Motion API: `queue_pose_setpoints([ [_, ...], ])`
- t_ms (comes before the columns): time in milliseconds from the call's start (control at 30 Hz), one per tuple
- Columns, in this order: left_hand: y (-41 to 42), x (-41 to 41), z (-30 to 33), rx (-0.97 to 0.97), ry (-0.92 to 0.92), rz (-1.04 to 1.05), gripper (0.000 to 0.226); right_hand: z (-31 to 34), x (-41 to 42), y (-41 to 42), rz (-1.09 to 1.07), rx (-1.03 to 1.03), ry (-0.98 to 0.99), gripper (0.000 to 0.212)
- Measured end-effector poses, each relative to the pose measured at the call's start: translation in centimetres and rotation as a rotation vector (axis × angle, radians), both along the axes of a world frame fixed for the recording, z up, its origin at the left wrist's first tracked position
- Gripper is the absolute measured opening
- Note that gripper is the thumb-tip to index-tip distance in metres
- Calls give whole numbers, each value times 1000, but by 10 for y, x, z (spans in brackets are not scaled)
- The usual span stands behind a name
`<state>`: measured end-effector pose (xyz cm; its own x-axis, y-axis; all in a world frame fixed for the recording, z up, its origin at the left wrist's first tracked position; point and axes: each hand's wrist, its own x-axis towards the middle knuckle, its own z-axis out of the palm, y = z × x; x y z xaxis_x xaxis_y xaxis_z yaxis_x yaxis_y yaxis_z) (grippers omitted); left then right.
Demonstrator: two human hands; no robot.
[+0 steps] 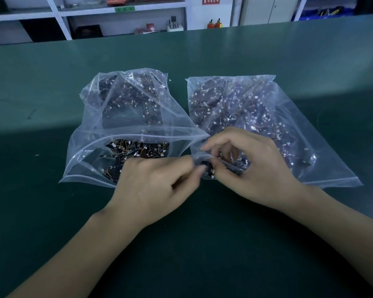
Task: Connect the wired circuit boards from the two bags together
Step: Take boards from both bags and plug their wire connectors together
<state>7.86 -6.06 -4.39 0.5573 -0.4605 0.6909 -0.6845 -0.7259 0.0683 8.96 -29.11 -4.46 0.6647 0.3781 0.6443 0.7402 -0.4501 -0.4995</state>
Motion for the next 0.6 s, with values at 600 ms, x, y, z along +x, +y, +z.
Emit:
queue_pose_setpoints([
  [600, 50, 26, 3, 130, 302, 582, 24, -1, -4, -1, -38, -61, 70, 30],
])
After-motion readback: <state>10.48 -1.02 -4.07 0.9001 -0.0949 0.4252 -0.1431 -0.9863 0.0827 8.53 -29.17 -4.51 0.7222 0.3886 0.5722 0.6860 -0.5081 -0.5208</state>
